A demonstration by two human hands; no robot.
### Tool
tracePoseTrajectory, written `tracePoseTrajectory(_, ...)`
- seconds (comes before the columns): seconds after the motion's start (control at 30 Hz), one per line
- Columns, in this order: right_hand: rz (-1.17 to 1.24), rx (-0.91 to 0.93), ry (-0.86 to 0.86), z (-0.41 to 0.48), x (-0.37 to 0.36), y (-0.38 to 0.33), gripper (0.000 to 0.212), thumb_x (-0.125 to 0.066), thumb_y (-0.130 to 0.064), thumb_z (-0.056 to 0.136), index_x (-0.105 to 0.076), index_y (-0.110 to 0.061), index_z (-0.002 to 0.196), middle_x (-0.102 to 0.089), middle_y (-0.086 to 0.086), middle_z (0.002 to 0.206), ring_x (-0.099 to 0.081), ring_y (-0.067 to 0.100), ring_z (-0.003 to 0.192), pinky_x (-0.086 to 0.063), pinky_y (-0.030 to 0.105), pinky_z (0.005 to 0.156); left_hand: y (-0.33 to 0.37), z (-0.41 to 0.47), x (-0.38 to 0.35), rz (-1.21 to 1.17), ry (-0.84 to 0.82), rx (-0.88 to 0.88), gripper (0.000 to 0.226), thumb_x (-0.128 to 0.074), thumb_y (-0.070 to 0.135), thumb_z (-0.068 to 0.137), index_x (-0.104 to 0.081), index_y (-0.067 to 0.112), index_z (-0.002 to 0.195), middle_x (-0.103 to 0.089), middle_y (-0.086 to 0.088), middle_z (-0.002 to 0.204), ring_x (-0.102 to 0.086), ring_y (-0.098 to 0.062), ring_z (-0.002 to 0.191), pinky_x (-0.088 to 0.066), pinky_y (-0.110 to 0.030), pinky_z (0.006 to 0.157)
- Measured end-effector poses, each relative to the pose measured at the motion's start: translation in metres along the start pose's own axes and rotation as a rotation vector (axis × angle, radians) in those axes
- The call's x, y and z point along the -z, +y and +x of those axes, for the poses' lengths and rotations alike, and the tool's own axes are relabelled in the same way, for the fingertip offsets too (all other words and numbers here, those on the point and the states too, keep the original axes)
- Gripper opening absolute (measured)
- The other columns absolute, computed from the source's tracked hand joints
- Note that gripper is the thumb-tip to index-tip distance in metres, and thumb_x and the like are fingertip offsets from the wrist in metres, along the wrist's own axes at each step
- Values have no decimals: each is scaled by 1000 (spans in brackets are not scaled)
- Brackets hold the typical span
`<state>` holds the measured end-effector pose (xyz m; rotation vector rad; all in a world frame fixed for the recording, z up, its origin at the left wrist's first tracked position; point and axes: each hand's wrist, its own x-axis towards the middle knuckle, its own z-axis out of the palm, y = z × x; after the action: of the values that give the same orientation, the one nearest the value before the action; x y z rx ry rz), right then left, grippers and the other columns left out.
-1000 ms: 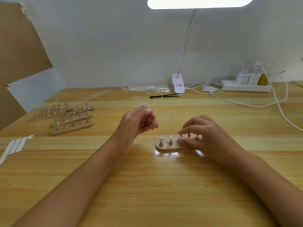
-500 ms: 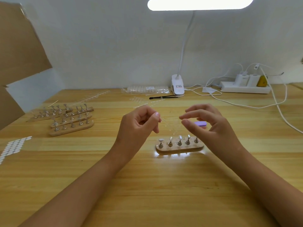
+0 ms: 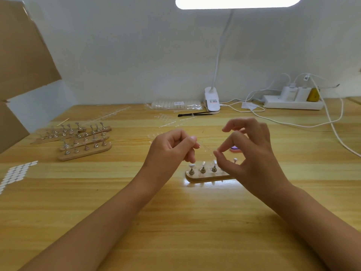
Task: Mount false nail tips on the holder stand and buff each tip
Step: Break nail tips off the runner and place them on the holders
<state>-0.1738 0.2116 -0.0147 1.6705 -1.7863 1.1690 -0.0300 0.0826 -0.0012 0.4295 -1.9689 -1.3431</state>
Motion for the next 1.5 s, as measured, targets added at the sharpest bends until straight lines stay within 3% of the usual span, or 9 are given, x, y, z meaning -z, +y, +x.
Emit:
tracePoseTrajectory(0.13,-37,81,-28,2,-1,-3,16,-67,-27,84,-67,-12,81,-59,4,109,-39,12,106,-43,38,87,2,1,0,-39,-16,44,25,-55,13,98,-66,10,76,-65,3,59,-61,-5,60,-49,-14,63)
tracePoseTrajectory(0.3,423,-382,-96,9,10,-9,17,-65,-52,75,-66,-35,78,-60,-19,106,-51,4,111,-35,10,93,1,0,-1,143,35,-181,18,-51,18,101,-62,19,88,-67,11,81,-64,-4,84,-47,-13,75)
tracePoseTrajectory(0.43,771,-655,-287,16,21,3,25,-72,-52,65,-74,-31,79,-69,-16,113,-63,2,105,-42,33,98,-1,0,2,485,62,-570,22,-47,23,101,-63,9,97,-65,0,95,-59,-18,92,-45,-23,83)
tracePoseTrajectory(0.6,903,-660,-456,16,22,5,10,-80,-38,75,-74,-31,79,-71,-9,114,-63,3,101,-43,30,93,2,1,8,672,2,-885,16,-38,24,106,-52,15,104,-65,-10,97,-55,-23,87,-41,-27,80)
tracePoseTrajectory(0.67,951,-676,-442,17,22,6,7,-76,-36,76,-75,-30,78,-71,-7,115,-64,5,104,-45,29,91,3,-2,5,588,-41,-819,16,-43,21,104,-57,14,102,-66,-9,97,-59,-24,89,-46,-32,81)
tracePoseTrajectory(0.87,813,-670,-228,18,27,10,19,-73,-44,66,-75,-30,78,-73,-4,105,-65,12,95,-47,46,95,13,-6,-1,-71,-258,-173,17,-43,16,102,-56,11,92,-75,-7,108,-69,-21,98,-51,-24,81)
tracePoseTrajectory(1.13,558,-550,-254,14,22,8,25,-68,-44,74,-74,-26,91,-70,-3,100,-67,27,91,-55,42,85,10,-6,-5,-123,-324,-81,19,-45,18,101,-60,12,89,-75,-5,110,-69,-17,103,-52,-25,88)
tracePoseTrajectory(1.3,480,-392,-237,15,20,8,29,-64,-43,76,-74,-20,91,-67,-8,96,-64,7,92,-51,18,78,9,-6,-4,-114,-296,-56,21,-46,15,102,-62,12,90,-74,-8,107,-68,-21,103,-52,-26,88)
tracePoseTrajectory(1.5,402,-305,-222,13,19,8,35,-63,-52,74,-74,-23,91,-65,-12,96,-61,6,96,-51,18,81,9,-4,-3,-101,-260,-14,23,-46,12,102,-65,10,89,-74,-10,104,-68,-14,97,-53,-26,87)
